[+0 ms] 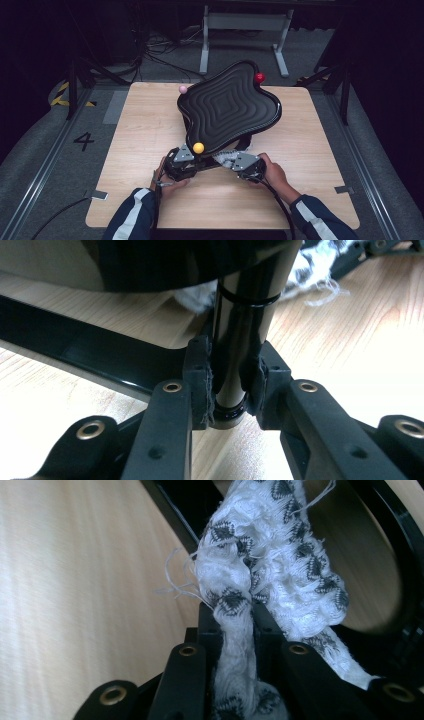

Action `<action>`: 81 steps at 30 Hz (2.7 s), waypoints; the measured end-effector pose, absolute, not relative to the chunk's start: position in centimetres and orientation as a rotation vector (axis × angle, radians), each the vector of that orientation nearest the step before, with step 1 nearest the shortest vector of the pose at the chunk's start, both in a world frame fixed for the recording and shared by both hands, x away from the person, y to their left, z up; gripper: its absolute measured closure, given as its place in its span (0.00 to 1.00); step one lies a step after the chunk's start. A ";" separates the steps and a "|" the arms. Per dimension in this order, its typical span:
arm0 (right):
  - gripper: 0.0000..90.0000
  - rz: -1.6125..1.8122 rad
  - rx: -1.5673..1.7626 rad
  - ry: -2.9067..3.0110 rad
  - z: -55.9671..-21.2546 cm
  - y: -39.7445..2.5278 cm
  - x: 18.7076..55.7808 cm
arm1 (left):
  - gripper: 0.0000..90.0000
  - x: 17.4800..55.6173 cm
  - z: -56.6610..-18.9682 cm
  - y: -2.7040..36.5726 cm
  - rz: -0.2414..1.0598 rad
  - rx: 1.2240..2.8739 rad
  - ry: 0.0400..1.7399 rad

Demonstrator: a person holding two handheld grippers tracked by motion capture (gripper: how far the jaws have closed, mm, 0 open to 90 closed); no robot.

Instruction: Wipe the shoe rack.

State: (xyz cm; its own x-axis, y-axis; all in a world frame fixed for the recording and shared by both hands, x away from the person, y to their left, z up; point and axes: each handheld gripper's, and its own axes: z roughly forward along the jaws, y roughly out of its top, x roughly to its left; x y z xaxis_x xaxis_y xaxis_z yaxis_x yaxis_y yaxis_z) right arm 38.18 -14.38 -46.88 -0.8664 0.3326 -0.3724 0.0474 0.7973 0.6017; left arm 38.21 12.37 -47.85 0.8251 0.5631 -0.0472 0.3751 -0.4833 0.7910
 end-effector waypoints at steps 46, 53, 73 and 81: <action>0.89 0.704 0.491 2.407 -46.9 -18.4 42.2 | 0.81 38.5 -47.9 12.6 0.229 2.122 0.692; 0.88 0.763 0.384 2.450 -46.6 -16.7 40.7 | 0.81 38.5 -47.9 12.6 0.232 2.123 0.692; 0.88 0.899 0.182 2.523 -47.2 -9.3 36.6 | 0.78 38.3 -47.9 12.1 0.252 2.122 0.701; 0.89 0.877 0.257 2.530 -46.9 -11.6 37.8 | 0.69 38.1 -47.8 12.2 0.268 2.145 0.671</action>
State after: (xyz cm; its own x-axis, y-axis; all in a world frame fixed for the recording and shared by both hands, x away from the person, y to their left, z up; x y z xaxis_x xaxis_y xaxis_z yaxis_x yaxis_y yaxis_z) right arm 37.76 -11.57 -46.94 -0.8824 0.3129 -0.3514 0.0283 0.7808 0.6241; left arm 38.10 12.22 -47.85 0.8333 0.5511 -0.0445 0.3690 -0.4944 0.7870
